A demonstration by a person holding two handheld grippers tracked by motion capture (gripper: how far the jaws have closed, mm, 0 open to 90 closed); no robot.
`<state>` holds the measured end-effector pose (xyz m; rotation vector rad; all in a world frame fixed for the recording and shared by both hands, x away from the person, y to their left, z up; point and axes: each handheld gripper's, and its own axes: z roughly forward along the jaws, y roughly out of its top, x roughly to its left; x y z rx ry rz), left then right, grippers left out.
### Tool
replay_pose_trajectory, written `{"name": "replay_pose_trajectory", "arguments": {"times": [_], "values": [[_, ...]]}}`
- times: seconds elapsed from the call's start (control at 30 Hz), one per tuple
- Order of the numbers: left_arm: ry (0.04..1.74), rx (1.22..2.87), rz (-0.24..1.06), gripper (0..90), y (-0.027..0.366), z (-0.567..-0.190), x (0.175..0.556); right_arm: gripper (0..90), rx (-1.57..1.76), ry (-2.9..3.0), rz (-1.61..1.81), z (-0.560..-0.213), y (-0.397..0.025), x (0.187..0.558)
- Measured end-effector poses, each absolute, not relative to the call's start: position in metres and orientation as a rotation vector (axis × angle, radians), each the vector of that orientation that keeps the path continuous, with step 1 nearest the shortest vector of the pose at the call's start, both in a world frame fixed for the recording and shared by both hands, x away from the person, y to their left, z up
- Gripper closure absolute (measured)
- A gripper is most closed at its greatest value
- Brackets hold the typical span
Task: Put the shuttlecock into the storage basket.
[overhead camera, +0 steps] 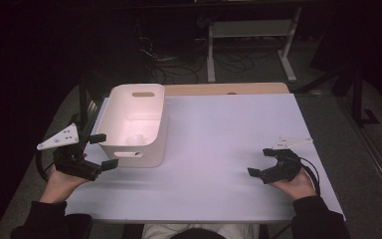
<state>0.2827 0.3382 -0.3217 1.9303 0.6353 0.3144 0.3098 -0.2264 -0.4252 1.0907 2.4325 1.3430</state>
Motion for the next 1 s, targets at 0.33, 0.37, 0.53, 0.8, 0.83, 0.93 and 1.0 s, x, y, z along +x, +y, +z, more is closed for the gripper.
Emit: {"name": "replay_pose_trajectory", "arguments": {"times": [0.33,0.37,0.53,0.8,0.83,0.93,1.0], "values": [[0.626,1.917,0.325,0.0,0.340,-0.337,0.273,0.0,1.093,2.433,1.341,-0.425,-0.227,0.310],[0.629,1.918,0.326,0.0,0.341,-0.339,0.272,0.0,1.094,2.433,1.341,-0.425,-0.227,0.310],[0.620,1.906,0.343,0.0,0.341,-0.346,0.267,0.0,1.092,2.433,1.340,-0.425,-0.226,0.310],[0.619,1.902,0.360,0.0,0.342,-0.356,0.259,0.0,1.094,2.432,1.345,-0.425,-0.227,0.310],[0.622,1.900,0.350,0.0,0.342,-0.357,0.259,0.0,1.095,2.432,1.345,-0.425,-0.227,0.310],[0.628,1.906,0.330,0.0,0.343,-0.361,0.259,0.0,1.093,2.434,1.344,-0.425,-0.227,0.310],[0.633,1.903,0.335,0.0,0.343,-0.364,0.259,0.0,1.093,2.432,1.345,-0.425,-0.227,0.309]]}}
